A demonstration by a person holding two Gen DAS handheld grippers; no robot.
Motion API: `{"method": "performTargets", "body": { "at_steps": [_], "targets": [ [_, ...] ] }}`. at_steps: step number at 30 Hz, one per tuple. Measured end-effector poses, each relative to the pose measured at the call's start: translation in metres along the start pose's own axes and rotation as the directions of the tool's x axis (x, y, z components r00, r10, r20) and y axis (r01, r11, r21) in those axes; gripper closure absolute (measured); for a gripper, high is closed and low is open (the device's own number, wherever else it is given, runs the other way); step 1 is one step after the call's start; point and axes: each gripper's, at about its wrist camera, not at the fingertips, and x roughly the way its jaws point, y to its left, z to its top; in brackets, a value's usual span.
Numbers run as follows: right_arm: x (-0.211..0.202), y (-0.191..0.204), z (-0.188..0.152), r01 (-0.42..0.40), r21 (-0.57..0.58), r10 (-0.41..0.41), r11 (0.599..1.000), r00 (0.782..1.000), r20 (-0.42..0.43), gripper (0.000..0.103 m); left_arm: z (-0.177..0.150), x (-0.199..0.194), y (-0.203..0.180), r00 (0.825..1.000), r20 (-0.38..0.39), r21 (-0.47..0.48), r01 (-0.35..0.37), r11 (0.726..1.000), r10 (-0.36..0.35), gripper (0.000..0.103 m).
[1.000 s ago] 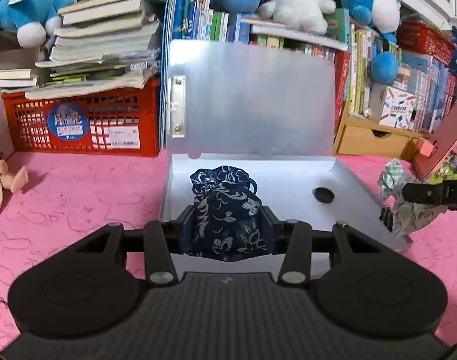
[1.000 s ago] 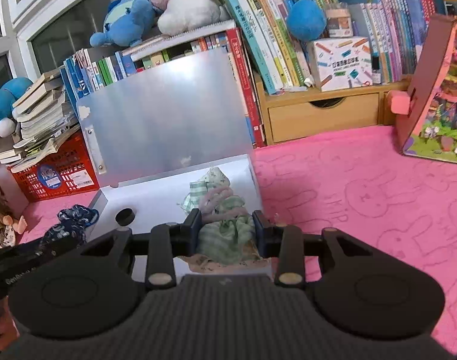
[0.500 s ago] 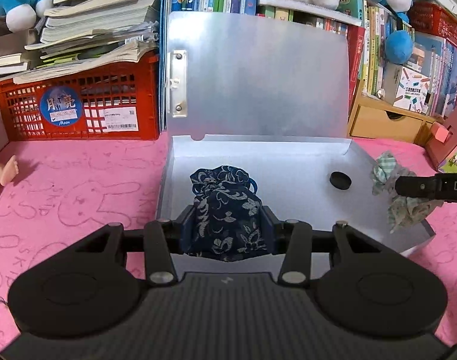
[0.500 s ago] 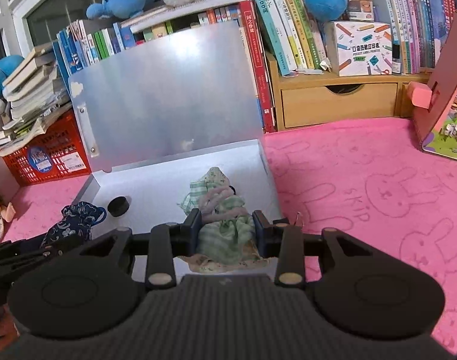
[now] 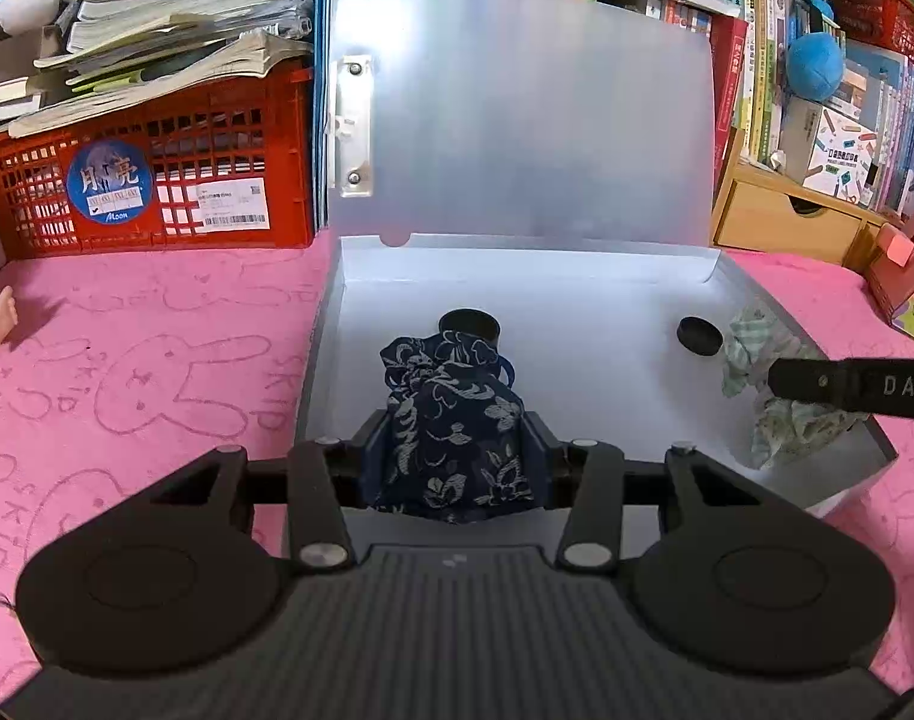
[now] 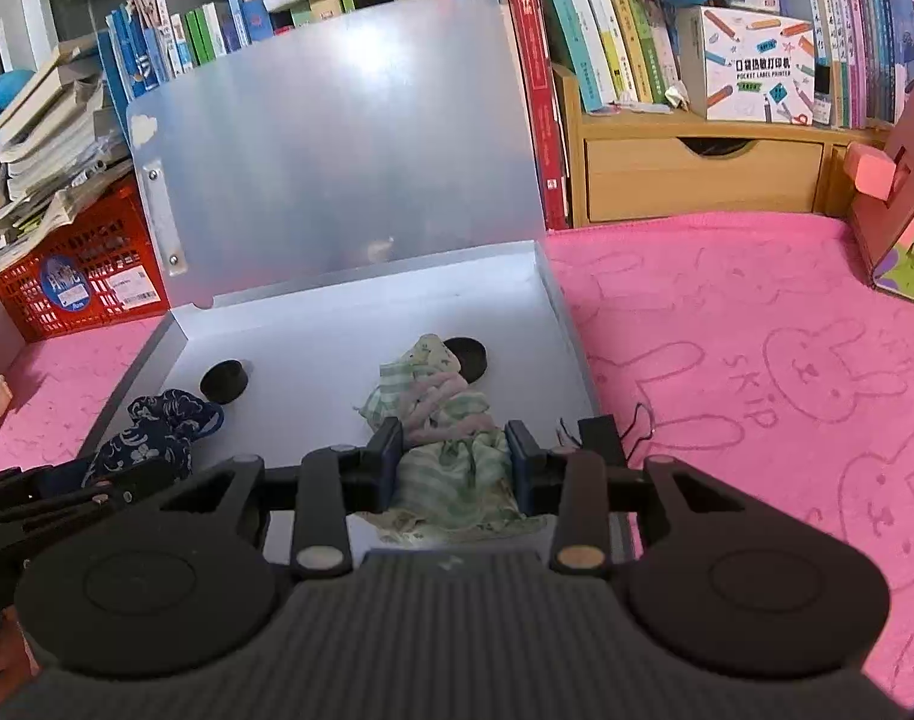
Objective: Organize objects
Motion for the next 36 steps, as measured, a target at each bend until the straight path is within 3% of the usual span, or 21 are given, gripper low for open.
{"method": "performTargets", "body": {
  "at_steps": [24,27,30,36],
  "targets": [
    [0.013,-0.005,-0.008,-0.007,0.019,0.007,1.000,0.999,-0.032,0.059,0.000,0.011,0.002,1.000,-0.013,-0.036,0.017,0.999,-0.018,0.050],
    [0.011,-0.006,-0.008,-0.015,0.029,0.015,0.999,1.000,-0.024,0.053,0.000,0.009,0.003,1.000,-0.013,-0.045,0.024,0.999,-0.024,0.050],
    [0.005,-0.007,-0.007,-0.027,0.045,0.027,0.999,1.000,-0.003,0.039,0.001,0.006,0.004,1.000,-0.013,-0.052,0.025,0.998,-0.025,0.047],
    [-0.012,-0.004,-0.002,-0.037,0.030,0.036,0.999,0.999,0.036,0.037,0.006,-0.008,0.005,1.000,0.010,-0.053,0.029,0.998,-0.029,0.038]
  ]
}}
